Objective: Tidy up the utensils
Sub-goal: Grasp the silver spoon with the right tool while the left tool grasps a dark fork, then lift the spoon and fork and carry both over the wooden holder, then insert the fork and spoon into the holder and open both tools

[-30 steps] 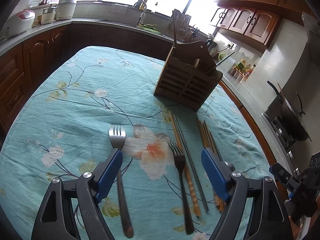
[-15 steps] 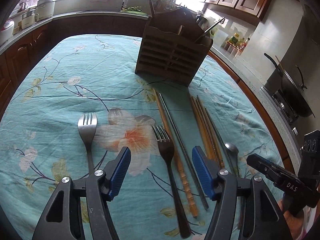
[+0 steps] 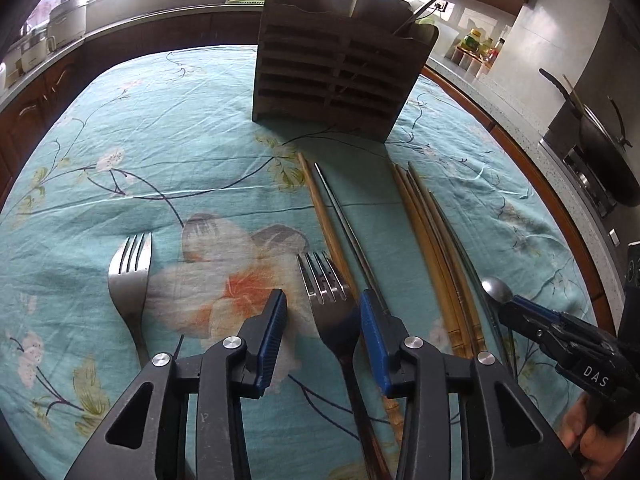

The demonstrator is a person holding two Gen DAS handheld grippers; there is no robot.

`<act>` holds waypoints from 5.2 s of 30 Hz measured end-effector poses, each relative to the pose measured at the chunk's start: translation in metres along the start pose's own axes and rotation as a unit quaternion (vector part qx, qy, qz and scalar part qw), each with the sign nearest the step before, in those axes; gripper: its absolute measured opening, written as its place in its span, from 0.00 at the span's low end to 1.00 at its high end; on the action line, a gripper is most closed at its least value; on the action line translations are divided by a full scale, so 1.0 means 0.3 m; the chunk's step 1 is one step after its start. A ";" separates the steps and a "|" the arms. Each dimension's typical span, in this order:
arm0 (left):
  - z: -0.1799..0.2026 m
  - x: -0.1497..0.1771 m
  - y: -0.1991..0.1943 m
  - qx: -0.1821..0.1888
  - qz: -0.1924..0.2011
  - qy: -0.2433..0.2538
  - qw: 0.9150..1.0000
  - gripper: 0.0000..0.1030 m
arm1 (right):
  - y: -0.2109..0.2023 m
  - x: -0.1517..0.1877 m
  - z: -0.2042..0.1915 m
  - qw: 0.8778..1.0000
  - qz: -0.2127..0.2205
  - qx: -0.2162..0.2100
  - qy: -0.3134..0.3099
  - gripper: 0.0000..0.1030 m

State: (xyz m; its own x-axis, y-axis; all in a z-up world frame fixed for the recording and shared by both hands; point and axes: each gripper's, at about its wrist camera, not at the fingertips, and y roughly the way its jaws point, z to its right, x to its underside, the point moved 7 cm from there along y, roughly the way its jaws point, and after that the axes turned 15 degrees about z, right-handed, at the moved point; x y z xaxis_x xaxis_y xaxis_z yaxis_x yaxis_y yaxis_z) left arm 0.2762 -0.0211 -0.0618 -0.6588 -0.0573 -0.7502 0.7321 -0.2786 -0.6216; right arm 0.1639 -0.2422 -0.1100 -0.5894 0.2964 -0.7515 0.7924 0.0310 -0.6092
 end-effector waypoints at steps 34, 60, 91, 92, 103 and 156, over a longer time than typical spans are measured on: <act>-0.051 -0.110 -0.432 0.075 0.138 -0.053 0.986 0.01 | -0.233 -0.238 -0.110 0.991 0.118 -0.065 0.003 0.02; -0.137 -0.300 -0.469 0.092 0.211 -0.069 0.971 0.00 | -0.244 -0.487 -0.162 0.977 0.202 -0.056 -0.035 0.02; -0.184 -0.782 0.064 0.084 0.303 -0.070 0.947 0.00 | 0.058 -0.892 -0.298 0.958 0.257 -0.007 -0.129 0.02; -0.182 -0.772 0.087 0.085 0.304 -0.069 0.946 0.00 | 0.076 -0.884 -0.299 0.958 0.254 -0.005 -0.131 0.02; -0.190 -0.699 0.307 0.070 0.274 -0.062 0.957 0.00 | 0.236 -0.796 -0.267 0.970 0.207 -0.007 -0.130 0.02; -0.216 -0.511 0.056 0.021 0.235 -0.079 0.969 0.73 | 0.090 -0.676 -0.154 0.978 0.201 -0.054 -0.015 0.82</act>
State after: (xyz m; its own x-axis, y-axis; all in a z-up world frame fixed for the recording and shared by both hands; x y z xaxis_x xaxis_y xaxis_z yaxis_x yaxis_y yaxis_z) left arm 0.4008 0.0450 0.0281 -0.2762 -0.3323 -0.9018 0.9516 -0.2258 -0.2083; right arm 0.3121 -0.2572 0.0375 -0.2309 0.2767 -0.9328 0.9719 0.0200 -0.2346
